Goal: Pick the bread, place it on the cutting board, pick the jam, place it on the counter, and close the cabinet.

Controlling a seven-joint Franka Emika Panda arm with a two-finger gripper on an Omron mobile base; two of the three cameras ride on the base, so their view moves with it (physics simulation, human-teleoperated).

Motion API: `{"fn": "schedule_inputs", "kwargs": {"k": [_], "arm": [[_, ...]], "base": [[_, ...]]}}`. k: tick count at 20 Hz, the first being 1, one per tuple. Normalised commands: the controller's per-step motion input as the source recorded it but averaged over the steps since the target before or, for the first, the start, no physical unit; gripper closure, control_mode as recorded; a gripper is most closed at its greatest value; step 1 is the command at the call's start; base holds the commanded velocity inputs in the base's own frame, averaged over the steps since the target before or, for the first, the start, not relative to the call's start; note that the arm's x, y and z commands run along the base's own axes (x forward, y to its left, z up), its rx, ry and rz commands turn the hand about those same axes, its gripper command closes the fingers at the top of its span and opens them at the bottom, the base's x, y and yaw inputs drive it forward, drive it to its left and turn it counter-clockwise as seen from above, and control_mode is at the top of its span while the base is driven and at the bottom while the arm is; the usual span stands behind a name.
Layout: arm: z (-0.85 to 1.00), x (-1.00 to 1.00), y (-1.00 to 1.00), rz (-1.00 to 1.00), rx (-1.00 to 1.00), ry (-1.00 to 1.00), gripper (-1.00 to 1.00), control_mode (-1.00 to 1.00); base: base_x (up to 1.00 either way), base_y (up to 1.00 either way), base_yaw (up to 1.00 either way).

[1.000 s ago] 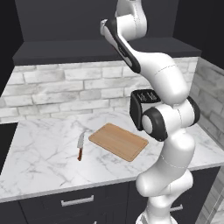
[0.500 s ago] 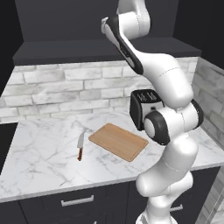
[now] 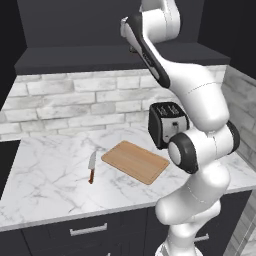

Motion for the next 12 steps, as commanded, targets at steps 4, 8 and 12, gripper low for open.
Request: {"fn": "schedule_inputs", "kwargs": {"k": [4, 8, 12], "arm": [[0.0, -0.47, -0.21, 0.0, 0.0, 0.0, 1.0, -1.0], [0.0, -0.49, -0.23, 0.0, 0.0, 0.0, 1.0, -1.0], [-0.04, -0.46, -0.21, 0.0, 0.0, 0.0, 1.0, -1.0]], "base": [[0.0, 0.0, 0.0], [0.0, 0.0, 0.0], [0.0, 0.0, 0.0]]}}
